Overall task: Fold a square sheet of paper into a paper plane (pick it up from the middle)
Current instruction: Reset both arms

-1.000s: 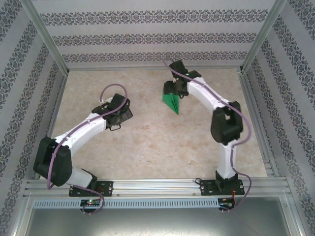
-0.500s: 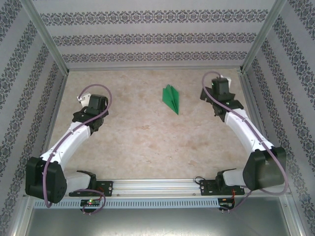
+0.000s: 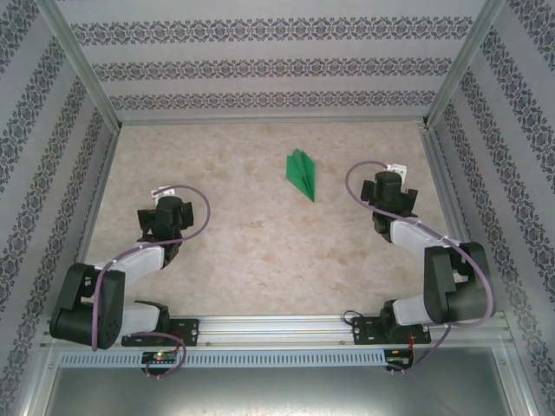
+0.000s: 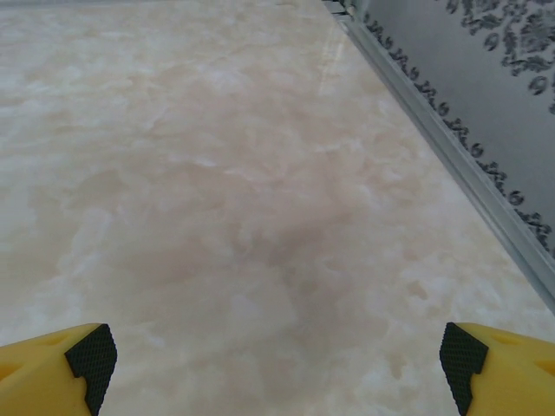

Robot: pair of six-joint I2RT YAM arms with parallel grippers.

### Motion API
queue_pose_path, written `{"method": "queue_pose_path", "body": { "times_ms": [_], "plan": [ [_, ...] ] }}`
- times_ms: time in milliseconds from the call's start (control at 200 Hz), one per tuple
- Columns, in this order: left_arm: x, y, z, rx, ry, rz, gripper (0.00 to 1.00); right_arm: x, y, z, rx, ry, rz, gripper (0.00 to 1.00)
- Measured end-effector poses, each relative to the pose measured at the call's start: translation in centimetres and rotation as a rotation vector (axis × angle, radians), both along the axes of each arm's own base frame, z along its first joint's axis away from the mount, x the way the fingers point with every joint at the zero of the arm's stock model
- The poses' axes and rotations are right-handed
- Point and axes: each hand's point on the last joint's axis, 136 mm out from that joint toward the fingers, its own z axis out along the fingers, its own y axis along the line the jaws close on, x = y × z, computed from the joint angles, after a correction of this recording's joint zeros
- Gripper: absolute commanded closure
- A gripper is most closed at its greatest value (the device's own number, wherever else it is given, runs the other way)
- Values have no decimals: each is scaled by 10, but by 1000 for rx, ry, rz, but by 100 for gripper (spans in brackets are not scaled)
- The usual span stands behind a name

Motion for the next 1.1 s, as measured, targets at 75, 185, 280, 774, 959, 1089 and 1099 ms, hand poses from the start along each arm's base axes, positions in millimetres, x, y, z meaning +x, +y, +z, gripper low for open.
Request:
{"method": "queue_pose_path", "body": {
  "times_ms": [75,185,280,774,959,1089,1099],
  "plan": [
    [8,-6,-2,-9,-24,-53,0,2,3,-7,2,-20,34,2],
    [20,-14,3,-26,-75,-121,0,4,6,-12,21,-47,83,2],
    [30,-18,7,-45,-126,-166,0,7,11,-11,40,-85,130,2],
    [45,-18,-14,-82,-132,-215,0,5,33,-16,89,-191,300,2],
    [46,-15,-12,-83,-139,-208,0,5,33,-15,85,-192,302,2],
    [46,-15,-12,-84,-138,-209,0,5,33,-15,84,-194,303,2],
    [46,-15,-12,-84,-138,-209,0,5,33,-15,84,-194,303,2]
  ]
}}
